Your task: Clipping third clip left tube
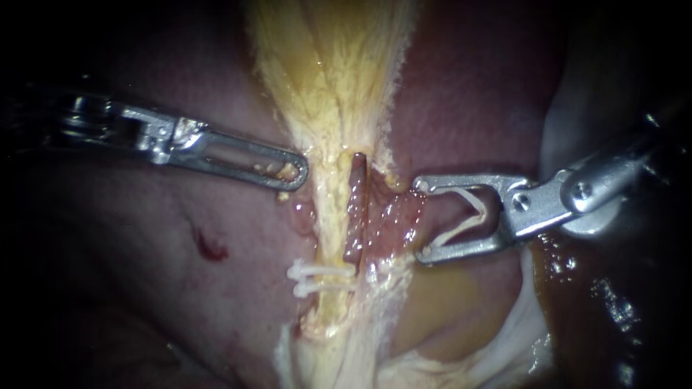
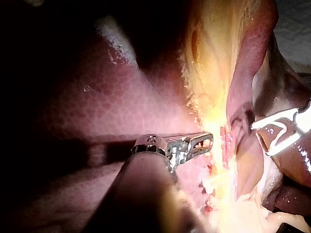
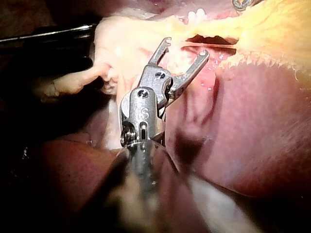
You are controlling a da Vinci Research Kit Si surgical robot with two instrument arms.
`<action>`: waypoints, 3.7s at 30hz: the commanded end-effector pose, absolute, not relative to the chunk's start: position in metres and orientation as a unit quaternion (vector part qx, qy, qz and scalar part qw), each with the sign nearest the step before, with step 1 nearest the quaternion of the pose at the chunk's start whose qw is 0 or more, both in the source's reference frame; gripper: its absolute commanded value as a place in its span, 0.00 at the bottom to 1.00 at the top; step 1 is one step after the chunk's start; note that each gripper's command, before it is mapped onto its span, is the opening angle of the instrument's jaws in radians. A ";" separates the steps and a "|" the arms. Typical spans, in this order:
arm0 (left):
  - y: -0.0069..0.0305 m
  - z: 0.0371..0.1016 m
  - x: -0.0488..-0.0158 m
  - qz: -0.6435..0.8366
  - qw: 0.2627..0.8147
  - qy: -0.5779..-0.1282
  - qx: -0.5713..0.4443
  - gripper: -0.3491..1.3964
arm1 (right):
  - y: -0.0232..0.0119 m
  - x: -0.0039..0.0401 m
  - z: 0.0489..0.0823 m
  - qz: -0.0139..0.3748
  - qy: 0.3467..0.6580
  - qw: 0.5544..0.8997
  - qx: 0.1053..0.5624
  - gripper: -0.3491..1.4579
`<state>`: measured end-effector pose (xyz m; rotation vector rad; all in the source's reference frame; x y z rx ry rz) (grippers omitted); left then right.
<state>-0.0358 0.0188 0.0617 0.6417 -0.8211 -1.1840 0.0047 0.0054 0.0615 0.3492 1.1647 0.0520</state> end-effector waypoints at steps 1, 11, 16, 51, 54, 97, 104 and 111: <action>0.0189 0.0617 -0.0357 -0.530 0.706 -0.370 0.288 0.00 | 0.0054 0.0047 0.0615 0.025 0.548 0.820 0.163 0.47; 0.0203 0.0579 -0.0329 -0.536 0.702 -0.370 0.287 0.00 | 0.0053 0.0047 0.0613 0.027 0.549 0.819 0.165 0.47; 0.0206 0.0547 -0.0312 -0.541 0.693 -0.380 0.288 0.00 | 0.0052 0.0047 0.0612 0.029 0.549 0.819 0.167 0.47; 0.0201 0.0518 -0.0305 -0.547 0.682 -0.393 0.286 0.00 | 0.0033 0.0100 0.0629 0.079 0.550 0.806 0.203 0.47; 0.0201 0.0519 -0.0306 -0.547 0.682 -0.393 0.285 0.00 | 0.0034 0.0105 0.0631 0.091 0.554 0.801 0.207 0.47; 0.0199 0.0523 -0.0311 -0.549 0.682 -0.393 0.282 0.00 | 0.0042 0.0135 0.0705 0.143 0.571 0.763 0.267 0.47; 0.0198 0.0524 -0.0312 -0.549 0.682 -0.393 0.282 0.00 | 0.0040 0.0144 0.0706 0.144 0.581 0.750 0.283 0.47; 0.0199 0.0525 -0.0313 -0.549 0.682 -0.393 0.281 0.00 | 0.0037 0.0155 0.0708 0.140 0.589 0.740 0.293 0.47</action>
